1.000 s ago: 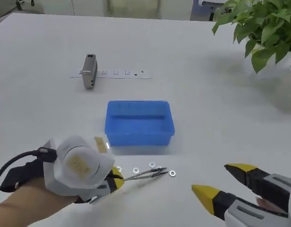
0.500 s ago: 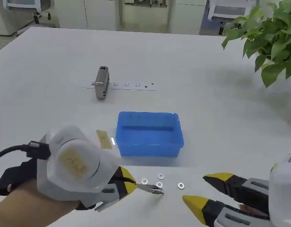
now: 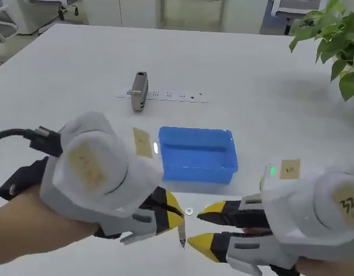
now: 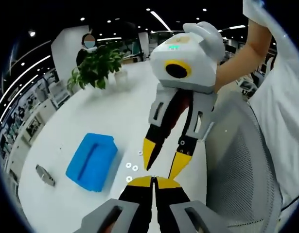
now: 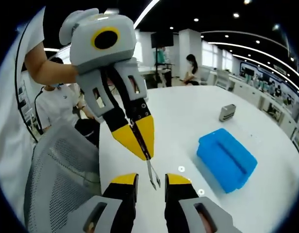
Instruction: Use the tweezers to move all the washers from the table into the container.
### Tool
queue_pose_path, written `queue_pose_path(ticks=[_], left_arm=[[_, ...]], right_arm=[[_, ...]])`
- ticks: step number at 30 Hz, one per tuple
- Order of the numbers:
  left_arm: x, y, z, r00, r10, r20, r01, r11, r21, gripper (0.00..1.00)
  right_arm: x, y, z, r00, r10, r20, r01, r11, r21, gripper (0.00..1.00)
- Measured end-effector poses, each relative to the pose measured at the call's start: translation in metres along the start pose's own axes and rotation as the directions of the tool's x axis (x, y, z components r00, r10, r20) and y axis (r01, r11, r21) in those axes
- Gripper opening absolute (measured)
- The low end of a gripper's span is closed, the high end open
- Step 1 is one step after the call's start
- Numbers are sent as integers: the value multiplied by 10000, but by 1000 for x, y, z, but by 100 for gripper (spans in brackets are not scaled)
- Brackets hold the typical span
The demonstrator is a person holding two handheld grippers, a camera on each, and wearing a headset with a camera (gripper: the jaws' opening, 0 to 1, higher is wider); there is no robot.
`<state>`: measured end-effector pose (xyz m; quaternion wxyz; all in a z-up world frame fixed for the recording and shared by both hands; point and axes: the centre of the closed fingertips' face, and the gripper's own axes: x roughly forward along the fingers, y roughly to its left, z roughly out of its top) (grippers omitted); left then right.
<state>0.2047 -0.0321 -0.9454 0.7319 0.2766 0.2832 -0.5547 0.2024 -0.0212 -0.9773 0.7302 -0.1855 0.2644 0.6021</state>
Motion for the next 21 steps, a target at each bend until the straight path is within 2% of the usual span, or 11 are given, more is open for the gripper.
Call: queue_pose_path(ticks=[5,9,12,15,18,19,20,21], left_arm=[[-7,-7,8,9990,-412,-169,422,9971,635,0],[-12,-10,20,9988,-487,29,482,9943,948,0],[-16,-12,25,9985,-529,161,511,9942,946,0],[-18,-13,26,9989,-379,262,351,9943,1008,0],[-19,-11,25,9990,-146,424,113,9970,768,0],[-19,-9,24,9986,38,522,-68,9984,569,0],[-19,-3,25,9950,548,839,-577,9978,321,0],[-19,-1,26,9894,922,1122,-966,9947,345,0]], right_arm=[[6,6,8,9994,356,18,-354,9970,-682,12],[8,9,10,9982,603,-51,-605,9927,-1047,8],[9,7,11,9986,508,-120,-520,9890,-1385,5],[9,8,13,9981,613,-77,-618,9867,-1507,4],[10,8,14,9980,629,-84,-634,9827,-1742,3],[11,7,14,9985,534,-84,-540,9797,-1931,3],[12,6,15,9990,454,-51,-455,9779,-2041,3],[12,3,16,9993,375,-18,-370,9776,-2070,2]])
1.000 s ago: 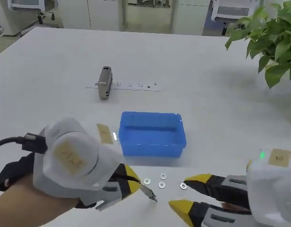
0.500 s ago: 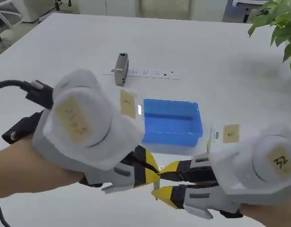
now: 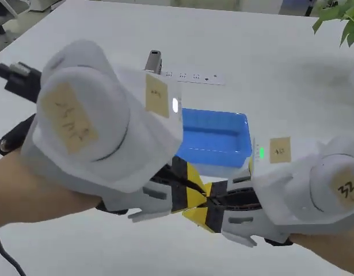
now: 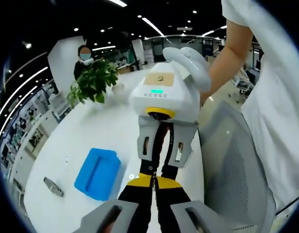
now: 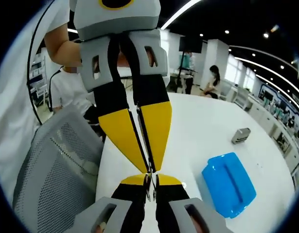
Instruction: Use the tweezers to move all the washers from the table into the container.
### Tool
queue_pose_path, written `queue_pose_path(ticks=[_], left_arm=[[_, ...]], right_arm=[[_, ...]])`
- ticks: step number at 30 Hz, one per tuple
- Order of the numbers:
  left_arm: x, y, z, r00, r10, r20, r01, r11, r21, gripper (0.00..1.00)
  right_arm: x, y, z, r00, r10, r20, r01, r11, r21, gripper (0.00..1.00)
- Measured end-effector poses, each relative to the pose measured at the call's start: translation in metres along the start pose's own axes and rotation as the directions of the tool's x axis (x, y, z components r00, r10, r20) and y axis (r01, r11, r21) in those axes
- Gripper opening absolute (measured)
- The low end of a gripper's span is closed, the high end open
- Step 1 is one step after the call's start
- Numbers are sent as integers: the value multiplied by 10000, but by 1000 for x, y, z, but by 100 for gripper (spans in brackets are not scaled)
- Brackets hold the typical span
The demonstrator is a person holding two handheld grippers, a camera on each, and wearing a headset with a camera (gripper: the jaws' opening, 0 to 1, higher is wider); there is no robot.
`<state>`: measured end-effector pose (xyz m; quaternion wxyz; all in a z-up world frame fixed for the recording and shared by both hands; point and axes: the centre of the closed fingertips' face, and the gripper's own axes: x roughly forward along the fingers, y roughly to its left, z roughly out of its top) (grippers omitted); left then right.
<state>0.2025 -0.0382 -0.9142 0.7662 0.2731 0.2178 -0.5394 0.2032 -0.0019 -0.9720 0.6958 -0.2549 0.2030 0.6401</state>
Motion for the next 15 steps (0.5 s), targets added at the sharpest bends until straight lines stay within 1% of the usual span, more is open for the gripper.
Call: queue_pose_path(ticks=[1,2,3,4,5,6,7,8,9,10,11,12,13,14,15], left_arm=[[0,3,0,9992,388,133,-387,9992,-91,0],[-1,9,-1,9946,981,332,-975,9951,-185,0],[-1,11,-1,9913,1232,474,-1221,9922,-245,0],[-1,14,-2,9860,1559,585,-1539,9874,-382,1],[-3,19,-3,9749,2092,768,-2040,9764,-703,3],[-4,22,-5,9691,2335,790,-2253,9690,-1012,5],[-5,26,-7,9596,2701,786,-2578,9562,-1390,6],[-6,31,-9,9479,3079,813,-2921,9423,-1633,8],[-7,33,-10,9427,3233,820,-3057,9359,-1749,12],[-9,37,-17,9264,3710,650,-3466,9072,-2385,18],[-11,39,-25,9182,3937,448,-3660,8860,-2848,22],[-13,39,-30,9119,4088,364,-3773,8699,-3176,22],[-15,39,-34,9063,4214,328,-3829,8513,-3587,23],[-19,38,-39,9010,4328,300,-3801,8209,-4261,24],[-22,36,-44,8971,4411,252,-3810,8013,-4613,27]], right_arm=[[0,-2,0,10000,-47,22,47,10000,19,2],[1,-6,1,9998,-151,100,150,9998,128,2],[1,-9,1,9996,-243,144,240,9995,228,2],[1,-12,0,9993,-330,161,325,9991,288,2],[1,-15,0,9990,-433,145,428,9985,340,2],[2,-19,-2,9981,-597,131,592,9976,365,1],[3,-22,-2,9975,-693,160,686,9969,388,1],[3,-24,-2,9971,-744,172,737,9964,416,1],[4,-27,-3,9962,-844,193,833,9952,520,1],[5,-31,-4,9952,-952,233,936,9936,626,1],[7,-35,-4,9936,-1088,291,1064,9917,726,1],[8,-39,-4,9921,-1201,364,1167,9896,839,1],[9,-45,-3,9888,-1401,519,1336,9846,1130,1],[10,-49,-2,9859,-1555,626,1463,9804,1319,1],[11,-55,0,9802,-1791,848,1643,9737,1580,1]])
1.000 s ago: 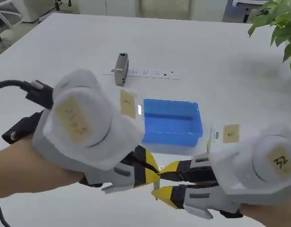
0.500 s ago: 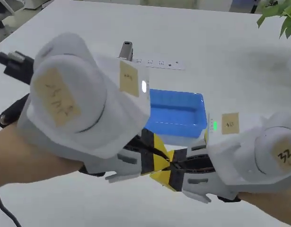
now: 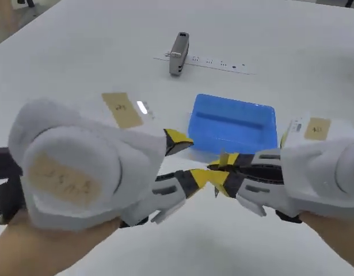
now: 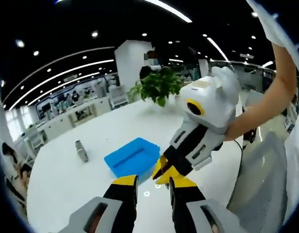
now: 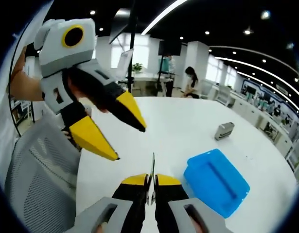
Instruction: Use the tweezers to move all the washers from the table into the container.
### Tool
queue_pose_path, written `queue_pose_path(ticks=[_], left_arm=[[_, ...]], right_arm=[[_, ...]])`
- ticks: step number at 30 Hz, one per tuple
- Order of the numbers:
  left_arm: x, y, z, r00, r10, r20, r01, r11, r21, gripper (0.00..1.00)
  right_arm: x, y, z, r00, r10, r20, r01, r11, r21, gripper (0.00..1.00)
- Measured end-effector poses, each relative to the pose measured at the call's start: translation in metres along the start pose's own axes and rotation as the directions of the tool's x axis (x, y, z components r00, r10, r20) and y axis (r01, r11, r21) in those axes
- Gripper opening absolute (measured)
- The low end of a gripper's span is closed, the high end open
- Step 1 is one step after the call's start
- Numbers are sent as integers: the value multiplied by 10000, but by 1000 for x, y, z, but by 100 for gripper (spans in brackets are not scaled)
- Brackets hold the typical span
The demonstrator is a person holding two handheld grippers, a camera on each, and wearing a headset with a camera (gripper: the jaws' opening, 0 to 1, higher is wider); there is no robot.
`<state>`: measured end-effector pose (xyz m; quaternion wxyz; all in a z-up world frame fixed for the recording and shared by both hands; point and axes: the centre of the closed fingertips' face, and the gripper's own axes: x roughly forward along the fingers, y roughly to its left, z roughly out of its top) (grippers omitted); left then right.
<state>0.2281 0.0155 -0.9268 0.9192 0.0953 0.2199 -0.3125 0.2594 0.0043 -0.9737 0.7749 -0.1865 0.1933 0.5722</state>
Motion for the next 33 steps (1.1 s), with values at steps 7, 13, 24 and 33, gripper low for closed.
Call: queue_pose_path(ticks=[7,13,24,33], left_arm=[[-34,21,-35,9892,1413,-381,-1452,9803,-1336,41],[-52,25,-67,9691,2290,-916,-2399,9616,-1335,58],[-44,19,-87,9617,2510,-1103,-2633,9577,-1162,81],[-42,23,-91,9580,2623,-1161,-2736,9571,-949,86]], right_arm=[[19,-21,-4,9982,-517,310,494,9961,726,2],[32,-32,-6,9924,-821,913,604,9740,2184,2],[45,-40,-10,9907,-1115,783,948,9769,1914,2],[52,-38,-16,9952,-823,526,726,9837,1642,3]])
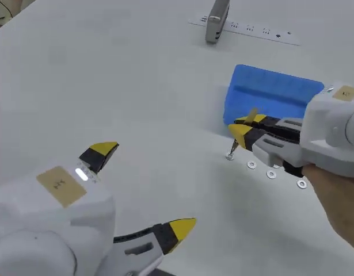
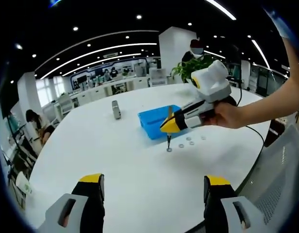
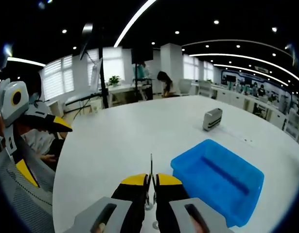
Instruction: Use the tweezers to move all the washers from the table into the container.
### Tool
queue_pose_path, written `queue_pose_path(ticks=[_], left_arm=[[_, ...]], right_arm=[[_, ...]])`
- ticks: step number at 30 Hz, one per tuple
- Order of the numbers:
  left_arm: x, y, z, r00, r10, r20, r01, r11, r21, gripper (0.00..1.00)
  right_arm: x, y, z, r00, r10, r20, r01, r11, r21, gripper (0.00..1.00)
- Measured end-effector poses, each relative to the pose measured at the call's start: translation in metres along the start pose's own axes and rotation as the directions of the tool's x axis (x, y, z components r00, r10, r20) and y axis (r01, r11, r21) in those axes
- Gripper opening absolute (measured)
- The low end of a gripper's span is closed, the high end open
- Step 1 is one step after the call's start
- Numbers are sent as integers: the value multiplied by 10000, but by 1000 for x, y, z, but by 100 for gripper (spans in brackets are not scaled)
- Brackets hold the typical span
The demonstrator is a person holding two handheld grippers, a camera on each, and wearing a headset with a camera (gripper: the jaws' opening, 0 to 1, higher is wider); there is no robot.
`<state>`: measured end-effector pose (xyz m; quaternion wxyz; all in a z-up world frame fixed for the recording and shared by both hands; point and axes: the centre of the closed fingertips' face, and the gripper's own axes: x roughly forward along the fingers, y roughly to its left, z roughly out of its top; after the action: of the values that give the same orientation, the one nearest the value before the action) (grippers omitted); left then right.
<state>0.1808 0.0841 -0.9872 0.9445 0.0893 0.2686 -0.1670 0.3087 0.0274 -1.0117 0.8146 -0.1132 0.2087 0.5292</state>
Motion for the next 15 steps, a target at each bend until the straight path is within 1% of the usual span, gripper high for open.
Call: queue_pose_path(ticks=[3,9,15], left_arm=[[1,0,-2,9999,-11,-111,10,10000,-28,86],[0,1,-3,9999,38,-110,-38,10000,41,86],[0,2,-4,9999,81,-146,-80,9999,93,85]], right_arm=[[1,-1,-1,10000,-61,-9,61,10000,-31,3],[0,2,-1,10000,2,-49,-1,9994,337,3],[-1,1,-2,9999,-121,-89,123,9995,280,3]])
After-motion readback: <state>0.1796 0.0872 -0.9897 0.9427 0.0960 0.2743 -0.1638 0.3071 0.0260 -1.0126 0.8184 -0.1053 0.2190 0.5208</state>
